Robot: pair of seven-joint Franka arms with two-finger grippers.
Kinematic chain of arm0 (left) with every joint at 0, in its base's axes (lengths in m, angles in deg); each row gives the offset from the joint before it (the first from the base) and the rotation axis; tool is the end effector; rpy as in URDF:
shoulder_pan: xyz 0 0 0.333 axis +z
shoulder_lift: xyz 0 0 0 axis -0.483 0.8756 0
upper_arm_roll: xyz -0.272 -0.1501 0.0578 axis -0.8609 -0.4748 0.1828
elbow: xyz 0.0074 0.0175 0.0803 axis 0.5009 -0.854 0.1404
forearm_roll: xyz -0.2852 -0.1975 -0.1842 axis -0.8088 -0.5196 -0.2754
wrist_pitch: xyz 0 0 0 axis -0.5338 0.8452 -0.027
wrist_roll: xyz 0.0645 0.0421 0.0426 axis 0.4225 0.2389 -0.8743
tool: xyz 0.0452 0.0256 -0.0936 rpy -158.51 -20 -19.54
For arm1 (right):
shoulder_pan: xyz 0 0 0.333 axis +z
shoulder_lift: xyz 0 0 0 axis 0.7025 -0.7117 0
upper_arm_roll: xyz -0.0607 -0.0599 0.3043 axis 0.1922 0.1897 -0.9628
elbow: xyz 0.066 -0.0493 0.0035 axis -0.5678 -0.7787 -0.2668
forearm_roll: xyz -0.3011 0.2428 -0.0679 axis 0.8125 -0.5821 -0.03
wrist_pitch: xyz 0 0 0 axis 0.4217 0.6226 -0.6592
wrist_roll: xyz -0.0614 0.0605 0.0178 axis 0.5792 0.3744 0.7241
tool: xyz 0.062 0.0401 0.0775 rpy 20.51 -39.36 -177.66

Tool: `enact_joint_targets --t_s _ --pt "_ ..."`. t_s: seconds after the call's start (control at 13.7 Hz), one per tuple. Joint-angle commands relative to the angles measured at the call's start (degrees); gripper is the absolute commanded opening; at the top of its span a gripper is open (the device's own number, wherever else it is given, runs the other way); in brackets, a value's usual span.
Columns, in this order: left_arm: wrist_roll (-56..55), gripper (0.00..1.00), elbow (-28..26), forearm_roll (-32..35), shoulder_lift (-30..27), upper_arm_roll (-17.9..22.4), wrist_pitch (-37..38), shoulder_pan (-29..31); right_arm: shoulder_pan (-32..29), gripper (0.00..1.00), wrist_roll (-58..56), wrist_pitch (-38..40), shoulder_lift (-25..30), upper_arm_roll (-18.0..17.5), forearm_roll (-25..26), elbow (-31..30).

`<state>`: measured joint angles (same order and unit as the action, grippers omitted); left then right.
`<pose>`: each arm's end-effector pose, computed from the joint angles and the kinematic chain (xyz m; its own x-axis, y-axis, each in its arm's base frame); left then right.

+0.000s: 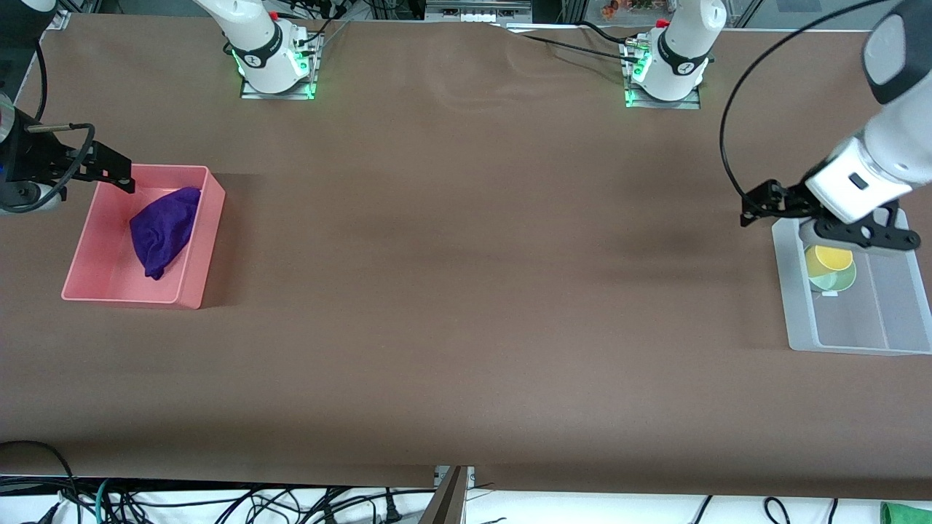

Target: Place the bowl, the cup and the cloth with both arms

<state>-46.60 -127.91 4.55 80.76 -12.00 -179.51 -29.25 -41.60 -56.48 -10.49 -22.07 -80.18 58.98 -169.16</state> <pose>0.5689 -0.0444 0.5382 0.9955 -0.0950 0.0029 -0.0950 -0.9947 0.0397 0.5836 0.0181 0.6104 0.9871 0.1517 -0.0515 0.1536 -0.9875 0.0350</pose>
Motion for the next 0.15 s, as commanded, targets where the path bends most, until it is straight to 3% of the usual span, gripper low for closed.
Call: enact_joint_targets --t_s 0.0,0.07 --pt "-2.3 1.00 -5.0 1.0 -4.2 1.1 -2.2 -1.7 -0.1 1.00 0.9 0.7 -0.4 -0.3 0.8 1.2" --pt "-2.3 1.00 -5.0 1.0 -4.2 1.1 -2.2 -1.7 0.0 1.00 0.9 0.7 -0.4 -0.4 0.8 1.2"
